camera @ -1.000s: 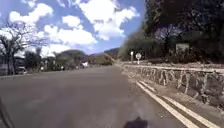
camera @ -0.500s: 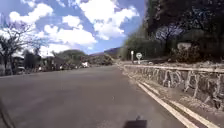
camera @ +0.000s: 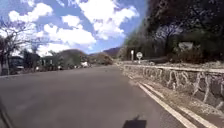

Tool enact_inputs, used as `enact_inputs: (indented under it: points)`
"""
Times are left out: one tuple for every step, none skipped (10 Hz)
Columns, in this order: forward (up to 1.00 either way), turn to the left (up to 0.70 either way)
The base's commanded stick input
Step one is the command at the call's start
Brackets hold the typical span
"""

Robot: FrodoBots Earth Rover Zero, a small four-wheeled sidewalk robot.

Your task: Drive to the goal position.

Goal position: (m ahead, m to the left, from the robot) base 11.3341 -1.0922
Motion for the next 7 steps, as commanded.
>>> enact_inputs:
  points:
    - [0.50,0.00]
    - [0.50,0.00]
    - [0.50,0.00]
    - [0.50,0.00]
    - [0.50,0.00]
    - [0.50,0.00]
    - [0.50,0.00]
